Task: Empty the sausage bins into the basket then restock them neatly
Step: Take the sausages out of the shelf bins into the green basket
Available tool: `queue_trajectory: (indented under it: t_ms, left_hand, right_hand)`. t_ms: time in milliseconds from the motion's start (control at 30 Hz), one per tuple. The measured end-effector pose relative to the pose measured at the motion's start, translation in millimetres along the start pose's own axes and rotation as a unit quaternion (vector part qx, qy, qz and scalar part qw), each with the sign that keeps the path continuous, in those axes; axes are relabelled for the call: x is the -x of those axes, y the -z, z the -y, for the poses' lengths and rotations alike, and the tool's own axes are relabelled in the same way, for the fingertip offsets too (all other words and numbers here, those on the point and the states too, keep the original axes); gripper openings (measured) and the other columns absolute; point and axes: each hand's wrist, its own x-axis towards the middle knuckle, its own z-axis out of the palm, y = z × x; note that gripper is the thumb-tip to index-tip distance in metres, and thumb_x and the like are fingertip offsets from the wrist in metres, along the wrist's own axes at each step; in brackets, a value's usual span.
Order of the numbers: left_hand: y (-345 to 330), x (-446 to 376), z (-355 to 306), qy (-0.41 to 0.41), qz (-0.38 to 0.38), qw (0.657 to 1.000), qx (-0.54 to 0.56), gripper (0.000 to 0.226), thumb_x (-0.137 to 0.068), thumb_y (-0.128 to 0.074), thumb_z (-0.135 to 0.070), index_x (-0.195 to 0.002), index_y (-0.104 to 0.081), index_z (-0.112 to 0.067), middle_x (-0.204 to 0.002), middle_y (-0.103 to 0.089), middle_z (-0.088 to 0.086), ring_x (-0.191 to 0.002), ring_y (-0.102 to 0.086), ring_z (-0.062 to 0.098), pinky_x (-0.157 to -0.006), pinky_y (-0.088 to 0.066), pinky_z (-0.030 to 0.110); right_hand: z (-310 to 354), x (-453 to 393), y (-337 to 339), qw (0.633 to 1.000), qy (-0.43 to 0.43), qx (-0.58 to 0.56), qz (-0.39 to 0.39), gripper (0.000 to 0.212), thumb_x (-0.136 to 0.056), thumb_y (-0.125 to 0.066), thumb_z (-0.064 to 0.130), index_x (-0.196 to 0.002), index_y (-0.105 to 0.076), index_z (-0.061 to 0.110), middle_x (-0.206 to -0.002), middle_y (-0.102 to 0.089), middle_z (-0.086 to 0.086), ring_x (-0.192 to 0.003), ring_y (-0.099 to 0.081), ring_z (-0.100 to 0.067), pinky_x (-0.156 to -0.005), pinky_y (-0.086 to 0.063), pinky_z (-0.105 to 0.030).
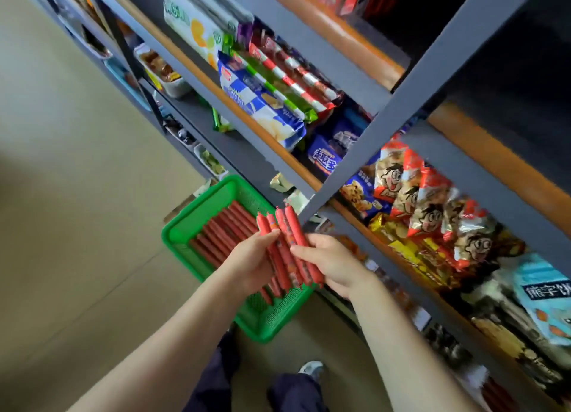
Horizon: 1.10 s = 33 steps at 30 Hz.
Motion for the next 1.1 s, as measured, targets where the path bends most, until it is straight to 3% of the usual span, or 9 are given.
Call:
queue_trajectory:
  t_ms: [133,333,467,567,700,833,900,967,1100]
  left_hand:
    - [45,-36,15,-0.001,-0.048,0.999,0.003,0.035,-0.100,-0.036,-0.003,-0.132,-0.051,-0.004,-0.106,-0.067,0.017,-0.087,-0.069,0.026,-0.076,-0.058,0.037]
    - [101,-101,56,0.024,-0.104,0.992,-0.063,0.025,-0.097,-0.040,0.005,-0.102,-0.058,-0.012,-0.074,-0.068,0.007,-0.053,-0.065,0.013,-0.050,-0.052,0.022]
    - [137,-142,100,0.050,-0.150,0.983,-0.095,0.030,-0.090,-0.044,0.011,-0.092,-0.061,-0.013,-0.081,-0.063,0.007,-0.057,-0.061,0.014,-0.058,-0.047,0.025]
    - [155,-165,127,0.088,-0.162,0.978,-0.099,0.032,-0.087,-0.040,0.014,-0.085,-0.060,-0.011,-0.078,-0.059,0.011,-0.060,-0.058,0.019,-0.060,-0.047,0.027]
    - [162,-191,139,0.108,-0.150,0.975,-0.126,0.029,-0.088,-0.041,0.012,-0.084,-0.058,-0.011,-0.064,-0.055,0.008,-0.049,-0.054,0.018,-0.055,-0.043,0.027]
    - [168,-204,140,0.114,-0.189,0.965,-0.140,0.019,-0.076,-0.056,-0.001,-0.090,-0.061,-0.014,-0.070,-0.057,0.003,-0.059,-0.052,0.016,-0.062,-0.047,0.028]
    - [178,-207,147,0.098,-0.259,0.943,-0.184,0.020,-0.062,-0.058,-0.013,-0.081,-0.060,-0.011,-0.069,-0.062,0.004,-0.066,-0.059,0.023,-0.072,-0.053,0.038]
    - [185,-206,152,0.100,-0.297,0.914,-0.256,0.020,-0.069,-0.065,-0.019,-0.087,-0.059,-0.013,-0.089,-0.069,0.013,-0.088,-0.067,0.031,-0.086,-0.054,0.045]
    - [182,-199,162,0.127,-0.252,0.930,-0.235,0.028,-0.064,-0.072,-0.014,-0.084,-0.054,-0.021,-0.104,-0.069,0.015,-0.099,-0.068,0.033,-0.091,-0.055,0.045]
  right_hand:
    - [-34,-56,-12,1.000,-0.020,0.018,-0.012,0.020,-0.099,-0.053,0.011,-0.116,-0.062,0.006,-0.101,-0.071,-0.011,-0.088,-0.067,-0.019,-0.081,-0.053,-0.034]
    - [-114,-132,-24,0.997,-0.066,0.009,-0.046,0.019,-0.100,-0.047,0.005,-0.096,-0.058,0.021,-0.097,-0.066,0.003,-0.095,-0.060,-0.014,-0.083,-0.049,-0.026]
    - [-186,-171,-26,0.992,-0.099,0.060,-0.052,0.026,-0.097,-0.049,0.007,-0.117,-0.059,0.021,-0.115,-0.068,-0.006,-0.102,-0.065,-0.019,-0.090,-0.053,-0.032]
    - [-219,-192,-22,0.986,-0.134,0.073,-0.064,0.028,-0.099,-0.049,0.013,-0.125,-0.055,0.019,-0.111,-0.066,-0.004,-0.090,-0.063,-0.013,-0.070,-0.051,-0.020]
    - [-241,-220,-13,0.979,-0.147,0.109,-0.092,0.027,-0.098,-0.050,0.013,-0.123,-0.057,0.008,-0.115,-0.065,-0.011,-0.099,-0.060,-0.021,-0.082,-0.047,-0.026]
    - [-246,-235,-6,0.967,-0.152,0.140,-0.151,0.029,-0.096,-0.051,0.007,-0.123,-0.059,0.003,-0.108,-0.061,-0.008,-0.095,-0.056,-0.019,-0.060,-0.042,-0.009]
    - [-247,-241,-3,0.955,-0.139,0.183,-0.189,0.033,-0.092,-0.052,0.007,-0.124,-0.060,0.004,-0.117,-0.060,-0.010,-0.101,-0.056,-0.022,-0.071,-0.043,-0.015]
    - [-248,-243,-1,0.946,-0.130,0.223,-0.194,0.038,-0.090,-0.054,0.010,-0.127,-0.059,0.009,-0.127,-0.059,-0.012,-0.113,-0.056,-0.026,-0.089,-0.041,-0.024]
    - [-247,-241,-4,0.969,-0.122,0.184,-0.110,0.049,-0.095,-0.057,0.022,-0.141,-0.046,0.012,-0.136,-0.056,-0.006,-0.122,-0.053,-0.021,-0.099,-0.037,-0.025]
